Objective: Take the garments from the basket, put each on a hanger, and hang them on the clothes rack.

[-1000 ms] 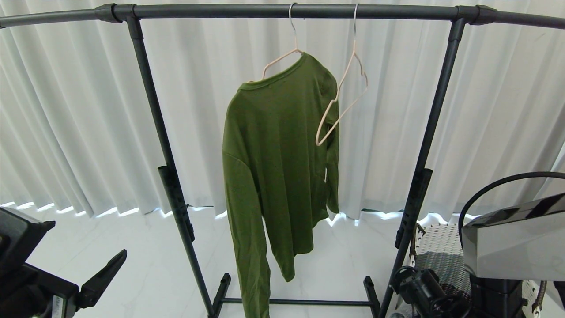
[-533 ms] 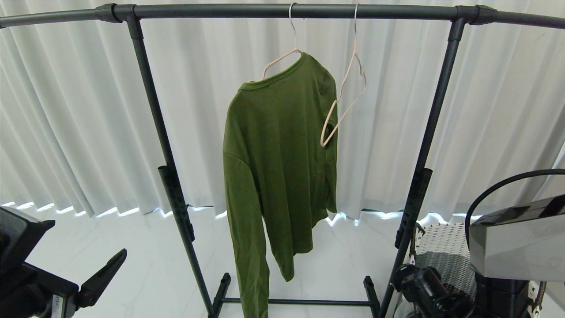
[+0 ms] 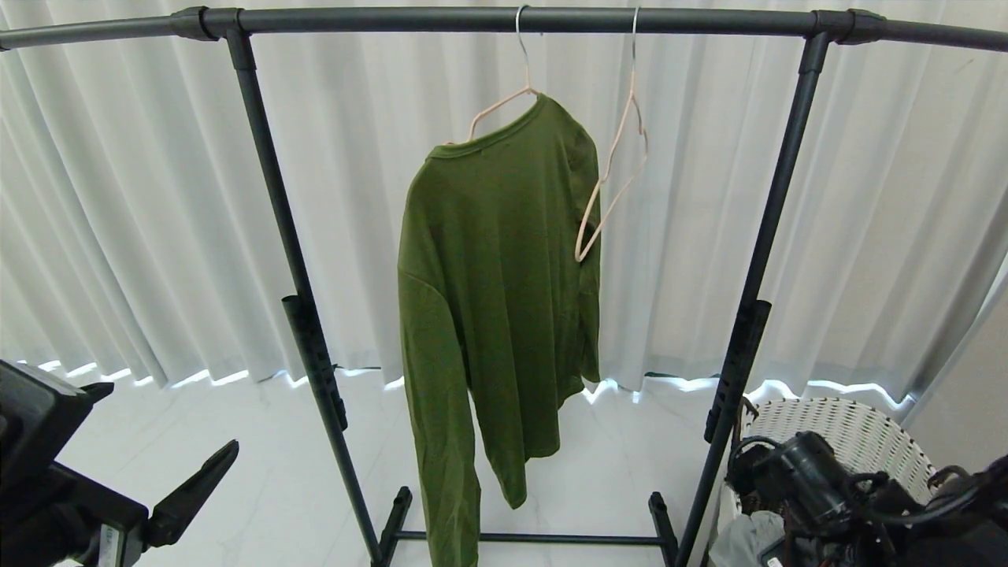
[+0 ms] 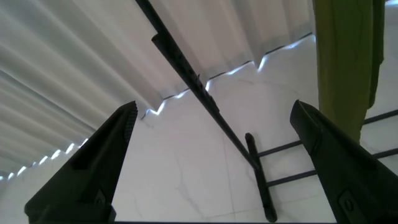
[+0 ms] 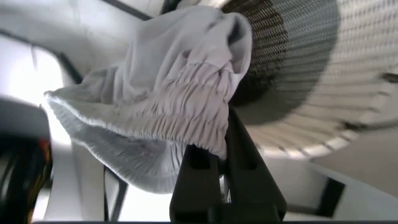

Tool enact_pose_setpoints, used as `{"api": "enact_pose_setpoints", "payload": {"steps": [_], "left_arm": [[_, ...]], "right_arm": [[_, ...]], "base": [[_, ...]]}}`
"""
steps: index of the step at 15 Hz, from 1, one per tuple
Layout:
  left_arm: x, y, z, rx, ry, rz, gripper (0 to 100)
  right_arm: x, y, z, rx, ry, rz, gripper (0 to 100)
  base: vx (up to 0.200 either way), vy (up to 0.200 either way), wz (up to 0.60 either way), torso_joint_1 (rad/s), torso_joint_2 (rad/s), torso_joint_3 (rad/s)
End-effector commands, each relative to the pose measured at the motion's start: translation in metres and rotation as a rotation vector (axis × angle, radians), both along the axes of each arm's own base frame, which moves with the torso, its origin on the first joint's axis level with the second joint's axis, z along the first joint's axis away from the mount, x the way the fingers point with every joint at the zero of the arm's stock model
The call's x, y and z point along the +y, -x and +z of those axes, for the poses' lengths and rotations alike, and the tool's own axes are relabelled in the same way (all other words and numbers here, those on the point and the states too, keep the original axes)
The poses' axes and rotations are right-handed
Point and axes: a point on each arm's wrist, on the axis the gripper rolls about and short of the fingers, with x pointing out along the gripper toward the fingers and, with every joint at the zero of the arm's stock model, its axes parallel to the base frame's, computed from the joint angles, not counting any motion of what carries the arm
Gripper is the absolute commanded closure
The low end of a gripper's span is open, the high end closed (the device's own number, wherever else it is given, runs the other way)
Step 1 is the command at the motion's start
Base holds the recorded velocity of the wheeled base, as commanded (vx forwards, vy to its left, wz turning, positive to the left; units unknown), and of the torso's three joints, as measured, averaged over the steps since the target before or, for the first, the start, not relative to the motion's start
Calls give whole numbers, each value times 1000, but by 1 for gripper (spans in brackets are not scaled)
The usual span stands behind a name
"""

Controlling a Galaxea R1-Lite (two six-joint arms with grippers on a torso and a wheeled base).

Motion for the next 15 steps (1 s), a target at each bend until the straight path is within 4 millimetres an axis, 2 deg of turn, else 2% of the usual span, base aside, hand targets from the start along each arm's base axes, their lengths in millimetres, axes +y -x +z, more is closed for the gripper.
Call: {"api": "enact_pose_setpoints", "payload": {"steps": [1, 2, 4, 5, 8, 9, 12, 15], "left_arm": [[-1, -4, 3, -1, 0, -2, 0], [-3, -10, 9, -5, 3, -1, 0], [-6, -17, 16, -11, 6, -1, 0], [-6, -19, 18, -12, 7, -1, 0], [-7, -20, 21, -23, 6, -5, 0], [-6, -19, 22, -29, -2, -6, 0], [-7, -20, 27, -48, -11, -9, 0], [-7, -20, 30, -61, -7, -9, 0]], "right_arm": [[-3, 5, 91, -166, -144, 14, 100], [-6, 10, 128, -160, -183, 33, 100], [-9, 16, 162, -189, -210, 41, 100], [-11, 17, 171, -212, -219, 38, 100], [-22, 20, 189, -272, -194, 16, 100], [-34, 20, 197, -317, -146, 8, 100], [-51, 21, 213, -379, -100, 5, 100], [-53, 26, 218, -403, -106, 6, 100]], "base": [[0, 0, 0, 0, 0, 0], [0, 0, 0, 0, 0, 0], [0, 0, 0, 0, 0, 0], [0, 0, 0, 0, 0, 0], [0, 0, 0, 0, 0, 0], [0, 0, 0, 0, 0, 0], [-200, 0, 0, 6, 5, 2], [-200, 0, 0, 2, 4, 1]]}}
